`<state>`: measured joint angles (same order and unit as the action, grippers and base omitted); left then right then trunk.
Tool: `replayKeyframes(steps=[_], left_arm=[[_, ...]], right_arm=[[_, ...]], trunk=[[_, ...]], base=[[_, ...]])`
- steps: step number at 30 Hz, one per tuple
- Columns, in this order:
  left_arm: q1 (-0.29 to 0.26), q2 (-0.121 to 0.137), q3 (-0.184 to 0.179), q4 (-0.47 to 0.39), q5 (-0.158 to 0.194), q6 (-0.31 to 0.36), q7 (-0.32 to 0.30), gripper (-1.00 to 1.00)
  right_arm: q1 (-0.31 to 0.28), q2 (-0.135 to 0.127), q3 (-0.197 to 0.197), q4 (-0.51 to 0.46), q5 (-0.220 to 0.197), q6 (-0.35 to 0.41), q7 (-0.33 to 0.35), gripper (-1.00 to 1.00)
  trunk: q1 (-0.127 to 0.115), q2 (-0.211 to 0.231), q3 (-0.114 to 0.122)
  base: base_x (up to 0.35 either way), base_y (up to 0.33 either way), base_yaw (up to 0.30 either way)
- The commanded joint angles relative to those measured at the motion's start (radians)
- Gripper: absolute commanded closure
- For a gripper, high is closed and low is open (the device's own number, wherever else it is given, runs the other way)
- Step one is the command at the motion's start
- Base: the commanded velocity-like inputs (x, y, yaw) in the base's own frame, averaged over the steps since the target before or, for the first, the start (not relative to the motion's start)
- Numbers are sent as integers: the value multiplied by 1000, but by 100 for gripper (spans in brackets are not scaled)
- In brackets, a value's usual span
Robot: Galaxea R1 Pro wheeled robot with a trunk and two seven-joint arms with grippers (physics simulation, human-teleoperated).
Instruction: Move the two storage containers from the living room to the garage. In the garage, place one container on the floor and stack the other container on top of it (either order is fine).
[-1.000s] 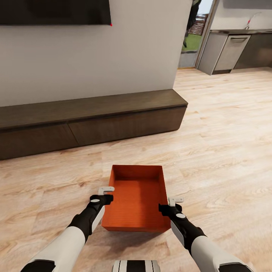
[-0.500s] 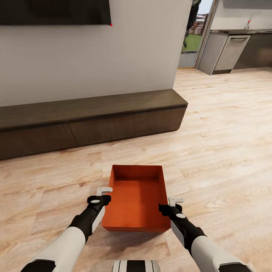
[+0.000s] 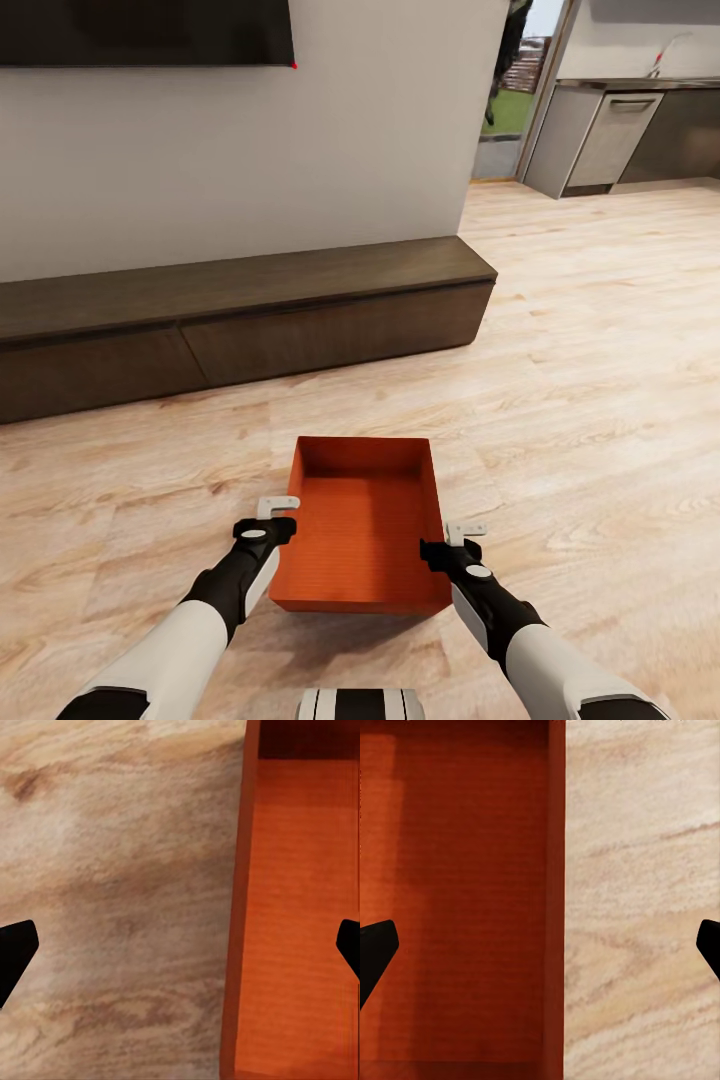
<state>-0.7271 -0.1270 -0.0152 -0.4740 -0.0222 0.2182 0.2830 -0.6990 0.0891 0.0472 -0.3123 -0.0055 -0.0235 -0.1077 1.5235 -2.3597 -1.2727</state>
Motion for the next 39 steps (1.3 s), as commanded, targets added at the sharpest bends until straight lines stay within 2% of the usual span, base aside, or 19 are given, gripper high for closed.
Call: replayKeyframes(steps=[1, 12, 20, 35, 39], left_arm=[[0, 0, -2, -2, -2, 6, 3, -100], [0, -9, -3, 8, -4, 6, -23, -100], [0, -6, -3, 12, -4, 5, -79, -100], [0, -5, -3, 20, -4, 4, -85, -100], [0, -5, -4, 20, -4, 4, -85, -100]], right_arm=[[-1, 0, 5, 1, -1, -3, -6, -100], [0, 0, 6, 1, 0, -7, -5, -100], [0, 0, 6, 1, 1, -9, -4, -100], [0, 0, 7, 1, -1, -12, -4, -100], [0, -1, 7, 2, -1, -12, -4, -100]], trunk=[[0, 0, -1], [0, 0, -1], [0, 0, -1], [0, 0, -1], [15, -28, -13]], base=[[0, 0, 0], [0, 0, 0], [0, 0, 0], [0, 0, 0], [0, 0, 0]])
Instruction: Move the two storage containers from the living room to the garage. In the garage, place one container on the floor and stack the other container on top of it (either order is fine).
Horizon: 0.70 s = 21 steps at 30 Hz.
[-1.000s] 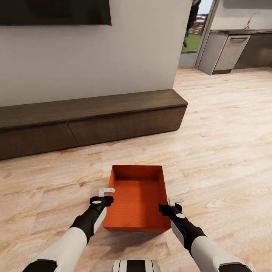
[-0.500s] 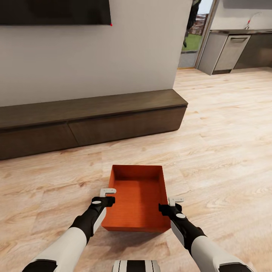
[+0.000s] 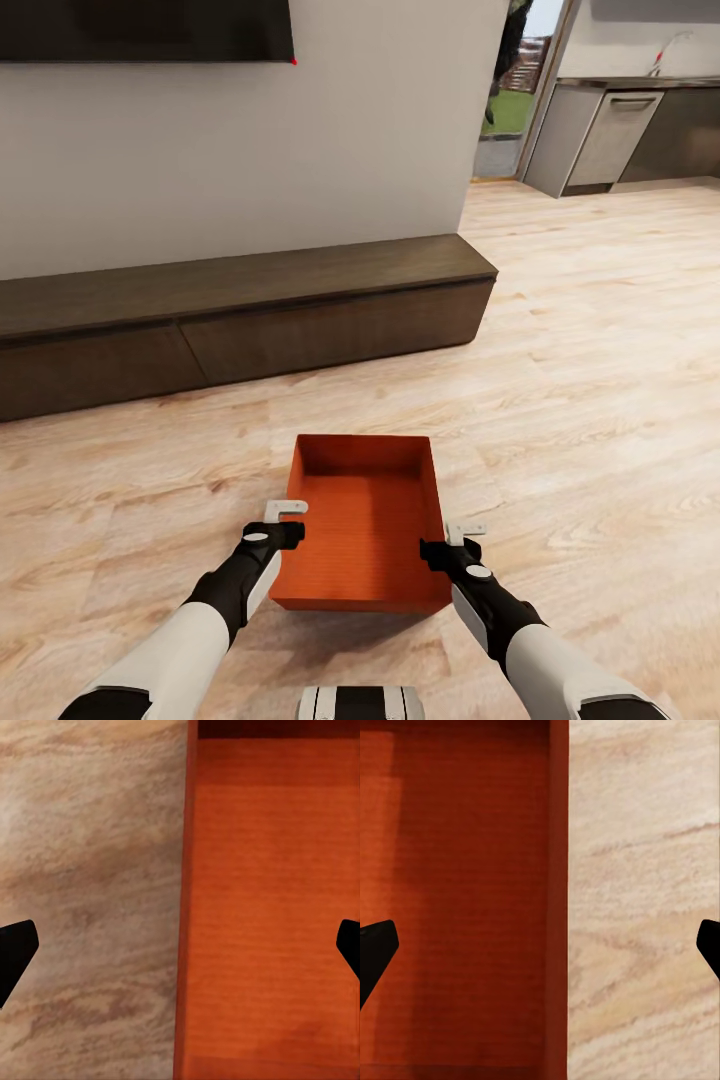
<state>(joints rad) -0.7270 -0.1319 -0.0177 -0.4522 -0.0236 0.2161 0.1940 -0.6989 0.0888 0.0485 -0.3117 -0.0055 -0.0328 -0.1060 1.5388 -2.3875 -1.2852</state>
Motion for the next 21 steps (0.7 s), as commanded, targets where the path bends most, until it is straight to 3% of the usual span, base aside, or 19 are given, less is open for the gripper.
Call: replayKeyframes(steps=[1, 16, 21], left_arm=[[0, 0, -2, -2, -2, 6, 4, -100], [0, 1, -2, -3, -3, 6, 4, -100], [0, 1, -2, -3, -4, 7, 5, -100]], right_arm=[[-1, 0, 5, 1, -1, -2, -6, -100], [-1, 0, 4, 2, 0, -4, -6, -100], [-1, 0, 1, 2, 0, -4, -6, -100]], trunk=[[4, -8, -4], [61, -113, -51], [62, -113, -59]], base=[[0, 0, 0], [0, 0, 0], [0, 0, 0]])
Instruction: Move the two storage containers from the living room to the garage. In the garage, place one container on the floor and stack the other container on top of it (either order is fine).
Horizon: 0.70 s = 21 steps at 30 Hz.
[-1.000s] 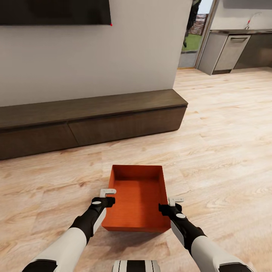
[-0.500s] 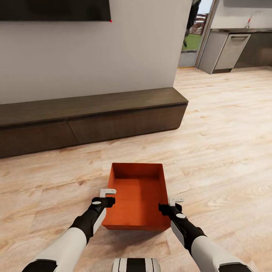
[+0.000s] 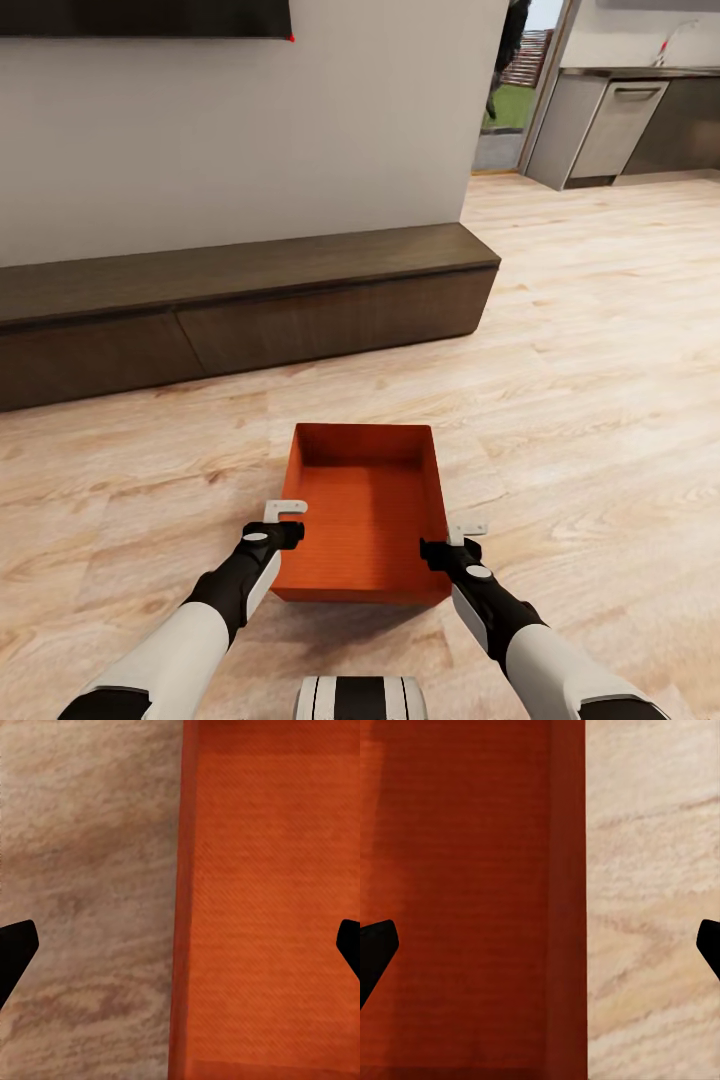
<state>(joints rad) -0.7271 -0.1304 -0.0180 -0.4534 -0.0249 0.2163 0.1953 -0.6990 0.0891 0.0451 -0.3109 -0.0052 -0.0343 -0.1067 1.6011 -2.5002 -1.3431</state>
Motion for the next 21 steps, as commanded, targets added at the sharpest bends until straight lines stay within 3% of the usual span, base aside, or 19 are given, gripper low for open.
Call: replayKeyframes(steps=[1, 21], left_arm=[[0, 0, -2, -1, -3, 6, 4, -100], [0, -2, -1, 41, 0, 6, 3, -100]], right_arm=[[-1, 0, 4, 1, -1, -2, -6, -100], [-1, -5, -5, -4, -13, -20, -15, -100]], trunk=[[0, 0, -1], [0, 0, -1]], base=[[0, 0, 0], [0, 0, 0]])
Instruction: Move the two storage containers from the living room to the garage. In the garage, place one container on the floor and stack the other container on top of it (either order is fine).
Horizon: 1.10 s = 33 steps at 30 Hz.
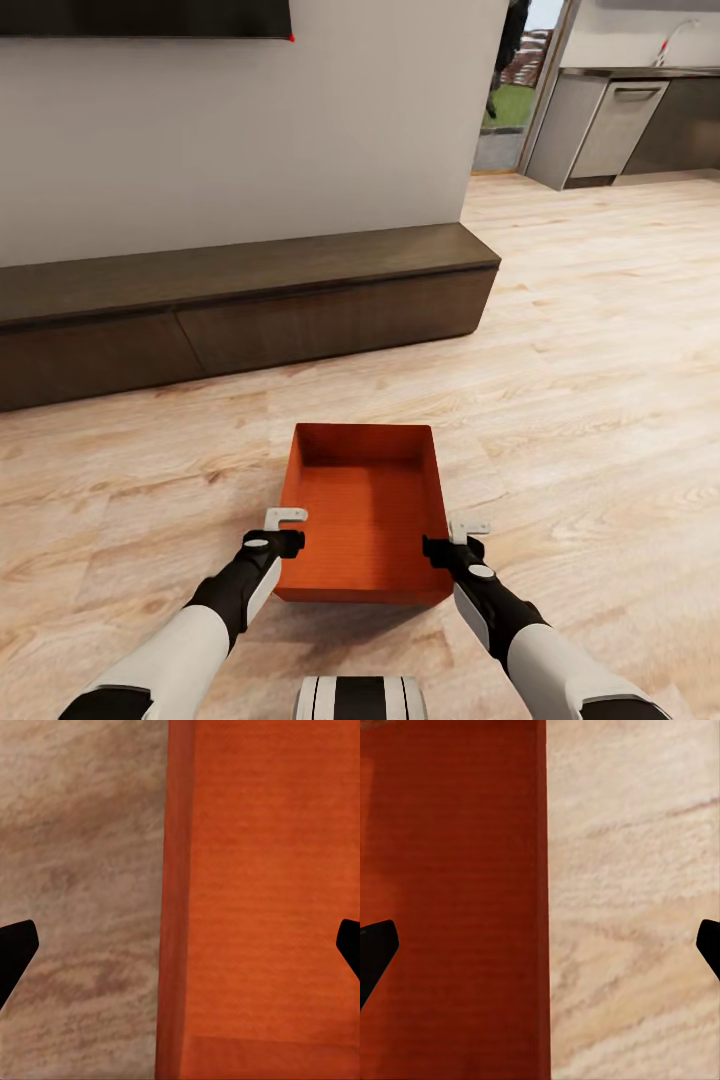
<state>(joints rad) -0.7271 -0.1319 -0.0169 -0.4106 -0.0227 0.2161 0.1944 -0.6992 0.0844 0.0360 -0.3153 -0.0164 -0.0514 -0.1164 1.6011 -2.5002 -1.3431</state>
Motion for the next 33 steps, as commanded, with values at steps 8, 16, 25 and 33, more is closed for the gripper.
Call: replayKeyframes(steps=[8, 16, 25, 33], left_arm=[[0, 0, -3, -1, -3, 6, 4, -100], [0, 1, -3, -4, -3, 6, 4, -100], [0, 1, -2, -12, -2, 6, 5, -100], [0, 0, -2, -16, -6, 8, 16, -100]], right_arm=[[-1, 0, 5, 1, -2, -5, -5, -100], [0, 1, 5, 1, -2, -5, -5, -100], [0, 1, 5, 1, -2, -5, -5, -100], [-1, 1, 5, 1, -1, -3, -5, -100]], trunk=[[1, -1, -12], [3, -2, -24], [3, -2, -24], [3, -2, -24]], base=[[0, 0, 0], [0, 0, 0], [0, 0, 0], [0, 0, 0]])
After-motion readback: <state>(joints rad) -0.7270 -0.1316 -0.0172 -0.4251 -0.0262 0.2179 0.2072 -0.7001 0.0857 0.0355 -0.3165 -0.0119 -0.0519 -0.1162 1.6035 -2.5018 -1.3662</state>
